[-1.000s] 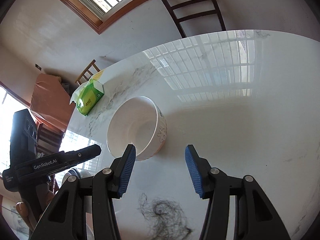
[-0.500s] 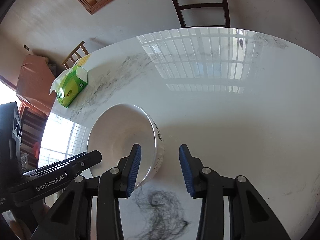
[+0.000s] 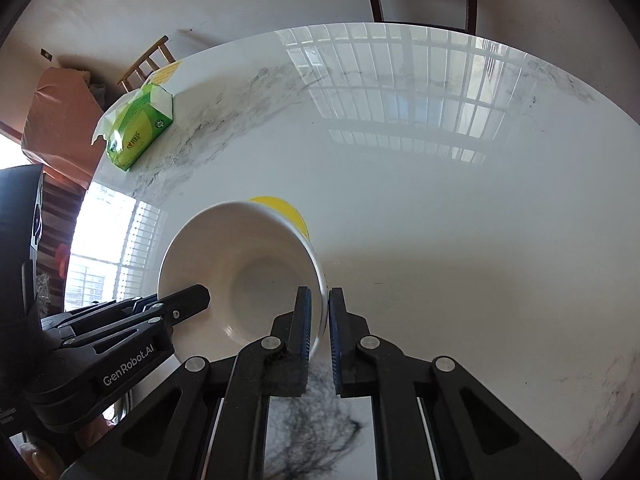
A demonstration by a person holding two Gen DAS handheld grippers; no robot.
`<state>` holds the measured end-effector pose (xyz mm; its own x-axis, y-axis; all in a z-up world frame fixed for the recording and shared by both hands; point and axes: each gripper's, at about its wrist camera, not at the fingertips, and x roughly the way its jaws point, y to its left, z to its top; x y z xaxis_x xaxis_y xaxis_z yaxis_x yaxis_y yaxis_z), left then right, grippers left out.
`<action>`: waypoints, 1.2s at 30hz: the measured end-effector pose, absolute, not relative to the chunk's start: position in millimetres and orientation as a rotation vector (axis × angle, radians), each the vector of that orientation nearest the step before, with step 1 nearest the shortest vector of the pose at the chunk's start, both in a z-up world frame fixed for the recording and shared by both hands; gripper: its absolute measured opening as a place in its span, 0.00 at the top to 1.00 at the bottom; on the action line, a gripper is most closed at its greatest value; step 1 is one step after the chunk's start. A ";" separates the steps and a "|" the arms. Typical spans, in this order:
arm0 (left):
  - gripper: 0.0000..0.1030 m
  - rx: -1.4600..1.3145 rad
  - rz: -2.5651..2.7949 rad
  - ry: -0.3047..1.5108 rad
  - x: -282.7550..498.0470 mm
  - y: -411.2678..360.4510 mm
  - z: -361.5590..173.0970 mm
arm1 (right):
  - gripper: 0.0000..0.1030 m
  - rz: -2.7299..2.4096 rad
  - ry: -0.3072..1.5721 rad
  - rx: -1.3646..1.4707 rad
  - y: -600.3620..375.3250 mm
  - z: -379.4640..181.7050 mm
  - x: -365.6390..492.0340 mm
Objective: Organize plates and bowls
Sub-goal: 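Grasp the pink-banded bowl rim with both grippers and lift, then carry the pink-banded bowl over the bowl stack and lower into it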
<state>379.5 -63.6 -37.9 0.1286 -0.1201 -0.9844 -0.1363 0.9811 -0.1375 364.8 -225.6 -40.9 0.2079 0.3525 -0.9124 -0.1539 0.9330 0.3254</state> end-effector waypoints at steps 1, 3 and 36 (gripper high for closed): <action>0.92 -0.217 0.006 1.446 374.3 -62.3 -35.4 | 0.92 0.362 1.315 0.191 -226.3 -36.7 360.5; 0.92 -0.202 0.014 1.429 368.3 -62.6 -29.9 | 0.92 0.377 1.311 0.185 -225.7 -30.0 348.8; 0.94 -0.274 -0.033 1.358 288.6 -42.7 27.8 | 0.85 0.413 1.312 0.212 -212.6 -2.5 272.7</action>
